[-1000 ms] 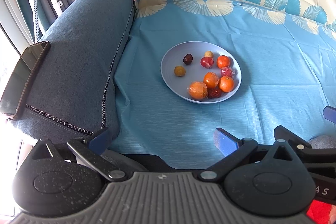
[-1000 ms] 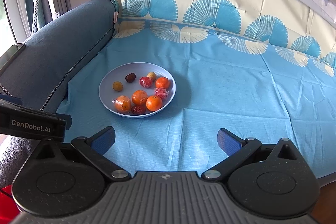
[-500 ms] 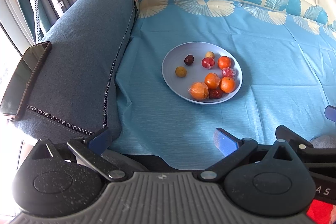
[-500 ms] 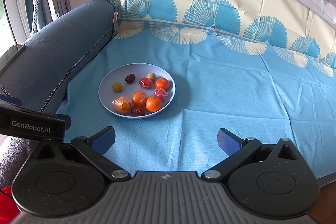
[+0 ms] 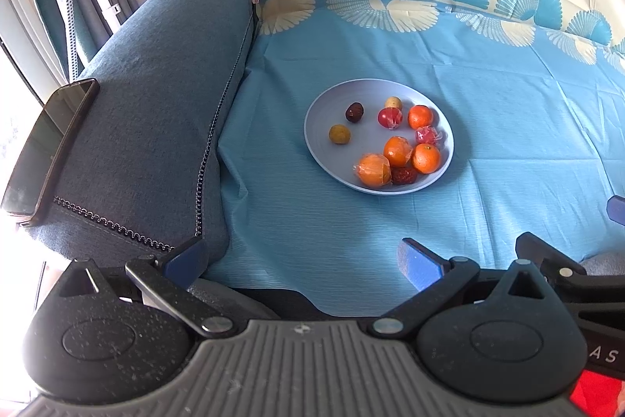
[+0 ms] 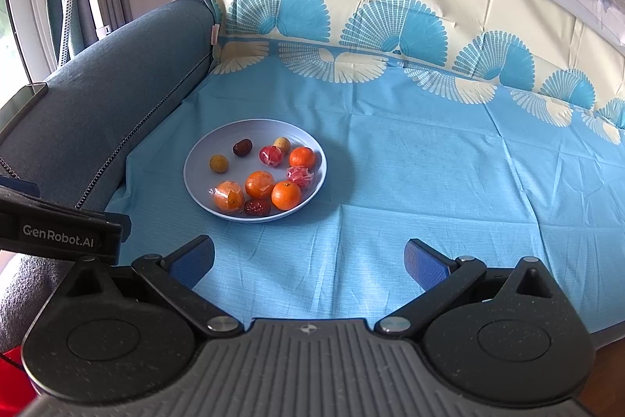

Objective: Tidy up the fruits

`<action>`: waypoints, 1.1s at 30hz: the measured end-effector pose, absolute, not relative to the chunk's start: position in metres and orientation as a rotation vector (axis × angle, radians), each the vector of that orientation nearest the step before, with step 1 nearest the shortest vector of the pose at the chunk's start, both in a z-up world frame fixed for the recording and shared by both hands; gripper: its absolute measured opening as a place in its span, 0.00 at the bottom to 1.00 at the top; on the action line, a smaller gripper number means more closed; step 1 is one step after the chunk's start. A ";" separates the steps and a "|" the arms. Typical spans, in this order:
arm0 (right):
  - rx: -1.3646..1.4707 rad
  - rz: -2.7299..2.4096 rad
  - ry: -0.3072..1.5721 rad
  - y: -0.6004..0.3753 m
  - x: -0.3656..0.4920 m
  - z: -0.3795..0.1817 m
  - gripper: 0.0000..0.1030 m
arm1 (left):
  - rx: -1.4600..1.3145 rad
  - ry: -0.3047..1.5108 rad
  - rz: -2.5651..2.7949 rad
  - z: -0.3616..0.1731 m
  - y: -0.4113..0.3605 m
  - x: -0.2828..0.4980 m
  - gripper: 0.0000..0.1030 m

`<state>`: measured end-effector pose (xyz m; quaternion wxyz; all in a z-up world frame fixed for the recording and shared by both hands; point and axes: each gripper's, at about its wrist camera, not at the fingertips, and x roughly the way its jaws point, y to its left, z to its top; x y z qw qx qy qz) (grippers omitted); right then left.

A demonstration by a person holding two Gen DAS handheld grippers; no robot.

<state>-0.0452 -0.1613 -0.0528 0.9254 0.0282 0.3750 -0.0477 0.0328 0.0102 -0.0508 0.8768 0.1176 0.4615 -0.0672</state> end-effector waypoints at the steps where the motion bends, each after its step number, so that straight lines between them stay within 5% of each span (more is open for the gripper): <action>1: 0.058 -0.098 0.769 -0.161 -0.045 -0.053 0.99 | 0.245 0.963 -0.140 -0.051 0.010 0.033 1.00; 33: 0.046 -0.095 0.759 -0.158 -0.041 -0.047 0.99 | 0.244 0.955 -0.141 -0.046 0.010 0.034 1.00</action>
